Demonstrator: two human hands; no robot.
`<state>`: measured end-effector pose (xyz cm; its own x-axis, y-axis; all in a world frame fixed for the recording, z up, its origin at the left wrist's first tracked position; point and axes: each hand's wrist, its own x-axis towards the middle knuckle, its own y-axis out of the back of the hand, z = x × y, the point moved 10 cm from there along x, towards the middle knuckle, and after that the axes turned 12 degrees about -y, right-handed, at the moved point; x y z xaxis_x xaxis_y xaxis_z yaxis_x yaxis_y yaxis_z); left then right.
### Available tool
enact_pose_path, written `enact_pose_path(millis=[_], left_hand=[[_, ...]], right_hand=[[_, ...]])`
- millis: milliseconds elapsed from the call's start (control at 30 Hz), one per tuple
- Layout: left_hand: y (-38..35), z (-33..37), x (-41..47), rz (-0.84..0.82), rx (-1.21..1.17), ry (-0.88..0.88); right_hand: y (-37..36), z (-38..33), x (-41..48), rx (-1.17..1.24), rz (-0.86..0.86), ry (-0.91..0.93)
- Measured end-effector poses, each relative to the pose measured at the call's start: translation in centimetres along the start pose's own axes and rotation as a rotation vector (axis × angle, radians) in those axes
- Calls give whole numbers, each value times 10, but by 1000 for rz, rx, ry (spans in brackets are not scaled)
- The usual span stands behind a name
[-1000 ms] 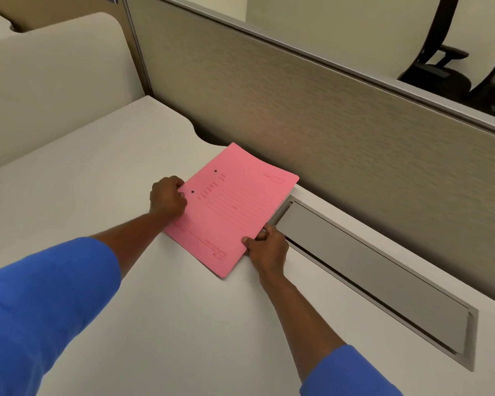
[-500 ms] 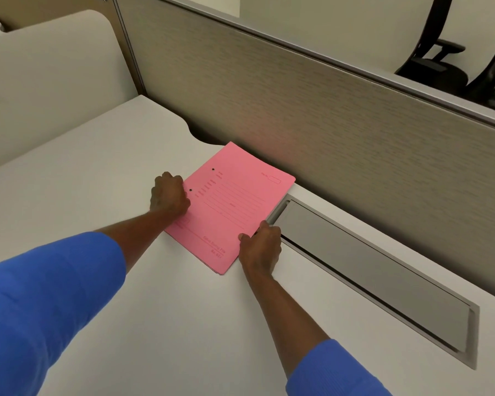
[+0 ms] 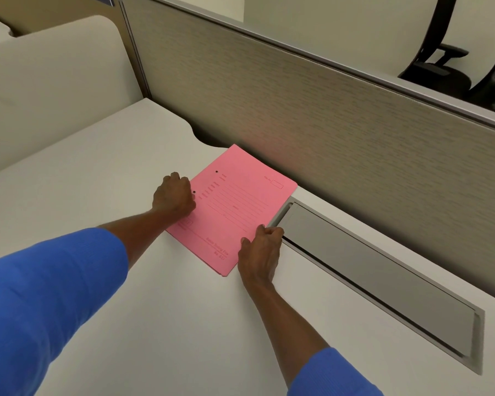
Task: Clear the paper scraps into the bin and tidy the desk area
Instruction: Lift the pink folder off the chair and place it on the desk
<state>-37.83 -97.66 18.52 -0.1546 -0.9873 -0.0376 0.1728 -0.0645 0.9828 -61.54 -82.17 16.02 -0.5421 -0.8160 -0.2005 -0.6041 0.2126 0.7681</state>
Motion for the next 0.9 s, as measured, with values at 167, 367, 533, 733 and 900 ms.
enact_pose_path(millis=[167,367,533,733,900], left_hand=[[14,10,-20,137,30,15],[36,44,-66,145,204,-135],[56,55,-116,90,224,-199],[59,43,-208,-28,201,-223],[53,15,-307,-93,134,-194]], right_hand=[[6,14,-7,142,-10,-3],[24,37,-36,90,-3,-52],[36,53,-80,41,-46,-55],[51,70,-152,46,-62,-68],[59,89,-221,9,-75,-101]])
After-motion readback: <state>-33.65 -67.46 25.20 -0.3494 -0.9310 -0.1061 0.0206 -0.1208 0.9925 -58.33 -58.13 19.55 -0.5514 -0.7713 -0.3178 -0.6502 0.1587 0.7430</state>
